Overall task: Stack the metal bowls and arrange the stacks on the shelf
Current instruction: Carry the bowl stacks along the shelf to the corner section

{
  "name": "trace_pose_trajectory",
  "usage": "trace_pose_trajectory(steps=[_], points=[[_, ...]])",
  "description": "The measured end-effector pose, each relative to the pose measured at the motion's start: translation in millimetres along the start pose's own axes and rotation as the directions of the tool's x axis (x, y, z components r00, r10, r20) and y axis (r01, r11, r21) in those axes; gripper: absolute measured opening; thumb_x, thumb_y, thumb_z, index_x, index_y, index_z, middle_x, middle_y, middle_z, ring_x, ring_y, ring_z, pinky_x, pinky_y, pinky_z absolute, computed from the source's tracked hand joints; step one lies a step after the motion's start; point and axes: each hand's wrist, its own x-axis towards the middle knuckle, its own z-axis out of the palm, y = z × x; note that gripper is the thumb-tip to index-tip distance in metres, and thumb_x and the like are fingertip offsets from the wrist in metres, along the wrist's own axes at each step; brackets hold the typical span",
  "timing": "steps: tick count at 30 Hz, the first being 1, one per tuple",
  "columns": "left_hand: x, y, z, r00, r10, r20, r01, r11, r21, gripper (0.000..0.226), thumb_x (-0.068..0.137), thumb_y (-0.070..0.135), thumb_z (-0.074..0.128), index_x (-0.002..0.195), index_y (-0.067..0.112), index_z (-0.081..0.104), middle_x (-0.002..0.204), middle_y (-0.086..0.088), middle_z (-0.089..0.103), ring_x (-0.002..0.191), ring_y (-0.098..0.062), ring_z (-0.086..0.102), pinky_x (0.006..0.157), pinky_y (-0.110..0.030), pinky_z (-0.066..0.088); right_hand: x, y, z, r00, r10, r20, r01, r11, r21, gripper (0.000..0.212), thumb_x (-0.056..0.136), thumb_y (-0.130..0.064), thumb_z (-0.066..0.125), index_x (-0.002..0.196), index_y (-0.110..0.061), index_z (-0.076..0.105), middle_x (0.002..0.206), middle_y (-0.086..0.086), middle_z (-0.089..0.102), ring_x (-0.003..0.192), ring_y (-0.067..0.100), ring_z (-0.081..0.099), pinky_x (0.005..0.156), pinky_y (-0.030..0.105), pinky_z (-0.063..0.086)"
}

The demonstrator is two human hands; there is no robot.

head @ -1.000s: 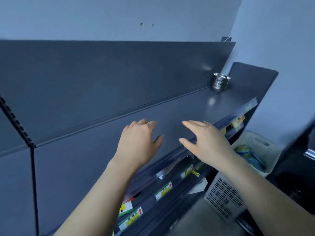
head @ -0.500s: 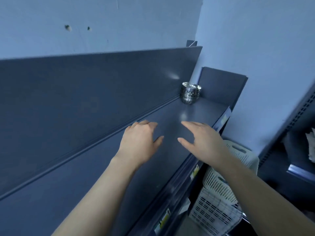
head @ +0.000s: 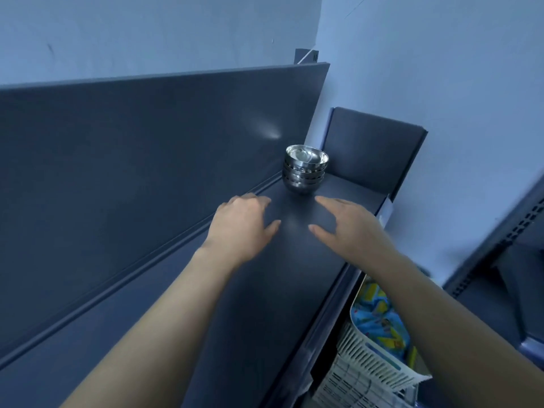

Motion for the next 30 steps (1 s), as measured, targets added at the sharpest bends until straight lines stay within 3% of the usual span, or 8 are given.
trace_pose_trajectory(steps=[5, 9, 12, 15, 18, 21, 24, 30], points=[[69.6, 10.0, 37.8, 0.997, -0.076, 0.017, 0.077, 0.996, -0.046, 0.05, 0.088, 0.044, 0.059, 0.13, 0.017, 0.049, 0.127, -0.005, 0.056, 0.116, -0.027, 0.052, 0.095, -0.038, 0.044, 67.7, 60.0, 12.8, 0.999, 0.008, 0.031, -0.009, 0.999, 0.038, 0.065, 0.093, -0.041, 0.058, 0.15, -0.02, 0.034, 0.15, 0.001, 0.044, 0.137, 0.02, 0.04, 0.105, 0.03, 0.032], [125.6, 14.6, 68.1, 0.985, -0.142, 0.102, 0.16, 0.967, -0.198, 0.09, 0.083, 0.041, 0.068, 0.151, 0.026, 0.011, 0.146, -0.01, 0.038, 0.13, -0.029, 0.042, 0.102, -0.038, 0.039, 119.2, 100.6, 27.1, 0.999, 0.03, 0.032, -0.034, 0.989, 0.142, 0.079, 0.088, -0.038, 0.066, 0.153, -0.027, 0.023, 0.15, 0.002, 0.042, 0.134, 0.022, 0.041, 0.1, 0.036, 0.039], [158.0, 14.5, 91.2, 0.969, -0.165, 0.186, 0.223, 0.905, -0.362, 0.111, 0.079, 0.033, 0.076, 0.15, 0.036, -0.009, 0.148, -0.013, 0.031, 0.134, -0.026, 0.037, 0.101, -0.031, 0.034, 153.1, 122.6, 43.3, 0.998, 0.042, 0.044, -0.053, 0.959, 0.278, 0.093, 0.081, -0.036, 0.073, 0.152, -0.038, 0.012, 0.148, 0.001, 0.042, 0.131, 0.022, 0.043, 0.098, 0.037, 0.041], [185.0, 11.5, 111.6, 0.961, -0.177, 0.214, 0.258, 0.851, -0.457, 0.122, 0.076, 0.027, 0.079, 0.145, 0.044, -0.02, 0.148, -0.014, 0.033, 0.131, -0.025, 0.041, 0.093, -0.023, 0.029, 180.0, 136.5, 60.9, 0.997, 0.033, 0.068, -0.056, 0.919, 0.39, 0.103, 0.074, -0.036, 0.078, 0.149, -0.045, 0.008, 0.147, -0.006, 0.043, 0.134, 0.019, 0.039, 0.106, 0.041, 0.039], [206.7, 9.8, 126.4, 0.963, -0.163, 0.213, 0.251, 0.83, -0.499, 0.126, 0.076, 0.021, 0.08, 0.143, 0.044, -0.025, 0.145, -0.012, 0.04, 0.123, -0.021, 0.049, 0.092, -0.022, 0.03, 197.4, 146.2, 76.7, 0.998, -0.002, 0.068, -0.032, 0.868, 0.495, 0.106, 0.071, -0.03, 0.081, 0.147, -0.048, 0.009, 0.14, -0.023, 0.043, 0.131, 0.008, 0.041, 0.11, 0.04, 0.037], [219.8, 11.0, 136.6, 0.974, -0.138, 0.181, 0.218, 0.79, -0.573, 0.123, 0.077, 0.014, 0.078, 0.146, 0.036, -0.022, 0.137, 0.002, 0.05, 0.106, -0.004, 0.051, 0.091, -0.018, 0.033, 206.8, 152.7, 87.9, 0.998, -0.009, 0.061, -0.027, 0.827, 0.561, 0.109, 0.071, -0.028, 0.083, 0.142, -0.059, 0.006, 0.134, -0.023, 0.051, 0.127, 0.011, 0.052, 0.108, 0.041, 0.042], [222.6, 11.0, 143.4, 0.982, -0.139, 0.13, 0.19, 0.772, -0.606, 0.123, 0.076, 0.012, 0.078, 0.147, 0.036, -0.019, 0.134, 0.003, 0.054, 0.101, -0.008, 0.06, 0.092, -0.019, 0.039, 209.7, 154.2, 92.2, 0.998, -0.012, 0.055, -0.023, 0.804, 0.595, 0.108, 0.071, -0.025, 0.083, 0.141, -0.06, 0.01, 0.122, -0.031, 0.052, 0.122, 0.009, 0.055, 0.106, 0.039, 0.044], [189.3, 4.8, 126.7, 0.989, -0.146, 0.031, 0.134, 0.783, -0.608, 0.121, 0.075, 0.015, 0.08, 0.148, 0.035, -0.016, 0.132, 0.01, 0.05, 0.107, -0.002, 0.051, 0.09, -0.013, 0.033, 197.3, 136.8, 88.7, 0.995, -0.071, 0.063, 0.016, 0.78, 0.626, 0.11, 0.069, -0.031, 0.084, 0.147, -0.053, 0.009, 0.139, -0.018, 0.052, 0.126, 0.01, 0.053, 0.107, 0.039, 0.043]])
